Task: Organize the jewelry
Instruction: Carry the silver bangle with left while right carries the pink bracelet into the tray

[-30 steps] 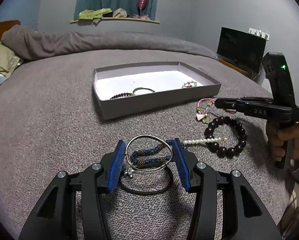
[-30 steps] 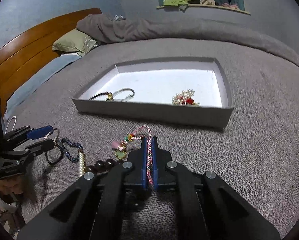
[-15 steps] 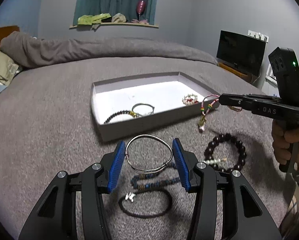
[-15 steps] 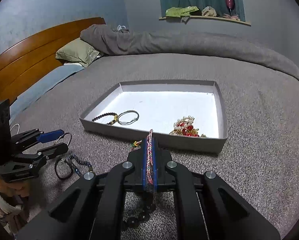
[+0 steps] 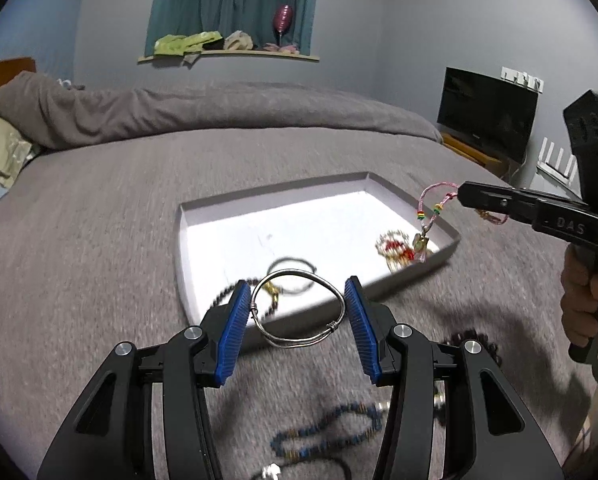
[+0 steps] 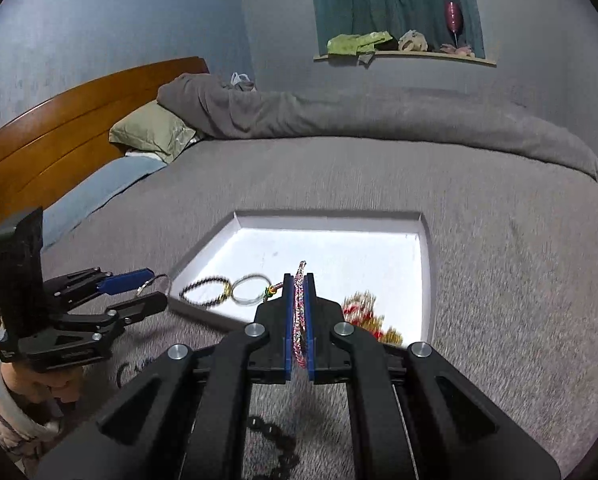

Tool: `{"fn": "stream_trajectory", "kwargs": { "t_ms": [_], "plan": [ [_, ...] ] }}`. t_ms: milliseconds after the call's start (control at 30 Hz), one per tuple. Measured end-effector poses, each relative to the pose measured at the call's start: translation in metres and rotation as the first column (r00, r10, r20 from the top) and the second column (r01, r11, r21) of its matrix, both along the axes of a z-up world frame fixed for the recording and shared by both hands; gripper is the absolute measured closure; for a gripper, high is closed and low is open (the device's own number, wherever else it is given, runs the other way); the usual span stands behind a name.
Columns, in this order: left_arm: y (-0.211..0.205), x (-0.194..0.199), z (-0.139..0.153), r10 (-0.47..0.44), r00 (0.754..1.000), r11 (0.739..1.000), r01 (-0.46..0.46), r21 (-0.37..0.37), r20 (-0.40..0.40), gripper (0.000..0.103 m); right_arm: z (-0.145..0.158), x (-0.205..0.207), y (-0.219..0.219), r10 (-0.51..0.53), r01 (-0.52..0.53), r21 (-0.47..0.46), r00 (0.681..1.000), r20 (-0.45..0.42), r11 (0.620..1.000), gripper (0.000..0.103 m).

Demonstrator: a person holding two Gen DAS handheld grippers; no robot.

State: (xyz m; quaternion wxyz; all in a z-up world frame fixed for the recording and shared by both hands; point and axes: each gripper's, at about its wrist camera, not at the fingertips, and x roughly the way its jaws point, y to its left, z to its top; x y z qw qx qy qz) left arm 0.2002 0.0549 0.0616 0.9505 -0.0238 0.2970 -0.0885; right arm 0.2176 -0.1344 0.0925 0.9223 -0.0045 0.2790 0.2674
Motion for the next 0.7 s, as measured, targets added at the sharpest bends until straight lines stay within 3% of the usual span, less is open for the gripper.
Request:
{"fn": "stream_trajectory", "kwargs": {
  "t_ms": [300, 700],
  "plan": [
    [0.007, 0.042, -0.002, 0.024, 0.999, 1.000, -0.025, -0.014, -0.035, 0.053, 0.003, 0.037, 0.007, -0.028, 0.028, -0.009, 1.000, -0.014, 1.000, 0.098],
    [0.014, 0.091, -0.028, 0.048, 0.989, 0.998, -0.054, -0.043, -0.142, 0.053, -0.035, 0.082, 0.018, -0.085, 0.077, -0.091, 0.993, -0.079, 0.993, 0.098]
  ]
}}
